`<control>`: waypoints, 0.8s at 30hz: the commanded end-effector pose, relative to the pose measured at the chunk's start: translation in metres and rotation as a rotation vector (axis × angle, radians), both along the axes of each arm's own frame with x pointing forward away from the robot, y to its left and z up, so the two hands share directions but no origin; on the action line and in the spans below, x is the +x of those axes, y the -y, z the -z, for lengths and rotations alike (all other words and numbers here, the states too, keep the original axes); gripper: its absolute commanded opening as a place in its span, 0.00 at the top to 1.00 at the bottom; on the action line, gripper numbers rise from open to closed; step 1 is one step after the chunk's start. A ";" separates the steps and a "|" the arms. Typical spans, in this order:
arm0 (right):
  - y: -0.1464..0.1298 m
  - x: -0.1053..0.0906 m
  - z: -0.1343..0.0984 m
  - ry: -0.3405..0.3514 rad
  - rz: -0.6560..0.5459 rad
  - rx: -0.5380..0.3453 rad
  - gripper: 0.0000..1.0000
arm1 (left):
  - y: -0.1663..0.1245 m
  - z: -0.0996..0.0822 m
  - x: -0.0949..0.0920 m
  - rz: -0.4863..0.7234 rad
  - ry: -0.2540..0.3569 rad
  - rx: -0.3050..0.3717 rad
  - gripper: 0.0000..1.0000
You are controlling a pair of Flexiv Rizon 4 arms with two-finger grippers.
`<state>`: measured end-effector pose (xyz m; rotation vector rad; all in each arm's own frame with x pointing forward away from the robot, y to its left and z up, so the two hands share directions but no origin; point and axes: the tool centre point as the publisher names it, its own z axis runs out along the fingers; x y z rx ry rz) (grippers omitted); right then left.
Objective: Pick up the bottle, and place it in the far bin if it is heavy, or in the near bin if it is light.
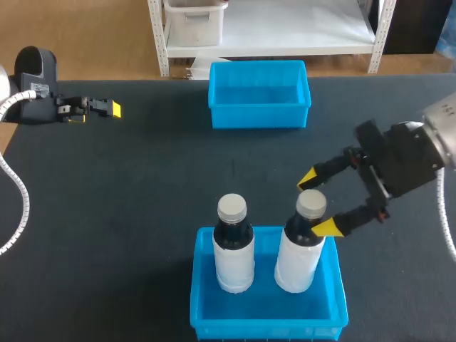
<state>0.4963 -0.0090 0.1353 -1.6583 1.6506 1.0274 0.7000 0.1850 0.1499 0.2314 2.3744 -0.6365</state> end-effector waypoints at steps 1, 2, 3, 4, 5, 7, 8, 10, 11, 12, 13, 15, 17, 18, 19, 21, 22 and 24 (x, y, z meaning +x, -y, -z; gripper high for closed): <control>0.017 0.002 -0.006 0.007 0.014 -0.001 0.00 | 0.000 0.000 0.000 0.000 0.000 0.000 0.00; 0.020 0.004 -0.007 0.008 0.017 -0.003 0.00 | 0.000 0.000 0.000 0.000 0.000 0.000 0.00; 0.023 0.006 -0.008 0.009 0.021 -0.005 0.00 | 0.000 0.000 0.000 0.000 0.000 0.000 0.00; 0.025 0.007 -0.010 0.012 0.022 -0.003 0.00 | 0.000 0.000 0.000 0.000 0.000 0.000 0.00; 0.026 0.007 -0.011 0.016 0.019 -0.004 0.00 | 0.000 0.000 0.000 0.000 0.000 0.000 0.00; 0.027 0.008 -0.013 0.022 0.016 -0.003 0.00 | 0.000 0.000 0.000 0.000 0.000 0.000 0.00; 0.027 0.008 -0.014 0.023 0.013 -0.002 0.00 | 0.000 0.000 0.000 0.000 0.000 0.000 0.00; 0.026 0.008 -0.015 0.022 0.009 0.000 0.00 | 0.000 0.000 0.000 0.000 0.000 0.000 0.00; 0.026 0.007 -0.015 0.020 0.009 0.003 0.00 | 0.000 0.000 0.000 0.000 0.000 0.000 0.00; 0.026 0.007 -0.016 0.019 0.009 0.004 0.00 | 0.000 0.000 0.000 0.000 0.000 0.000 0.00; 0.028 0.006 -0.016 0.016 0.012 0.007 0.00 | 0.000 0.000 0.000 0.000 0.000 0.000 0.00; 0.032 0.007 -0.016 0.013 0.026 0.008 0.00 | 0.000 0.000 0.000 0.000 0.000 0.000 0.00; 0.037 0.010 -0.016 0.014 0.042 0.007 0.00 | 0.000 0.000 0.000 0.000 0.000 0.000 0.00; 0.040 0.012 -0.017 0.016 0.048 0.005 0.00 | 0.000 0.000 0.000 0.000 0.000 0.000 0.00; 0.043 0.014 -0.017 0.017 0.057 0.001 0.00 | 0.000 0.000 0.000 0.000 0.000 0.000 0.00; 0.048 0.018 -0.018 0.024 0.069 -0.006 0.00 | 0.000 0.000 0.000 0.000 0.000 0.000 0.00; 0.051 0.021 -0.019 0.028 0.079 -0.010 0.00 | 0.000 0.000 0.000 0.000 0.000 0.000 0.00; 0.056 0.026 -0.021 0.034 0.098 -0.016 0.00 | 0.000 0.000 0.000 0.000 0.000 0.000 0.00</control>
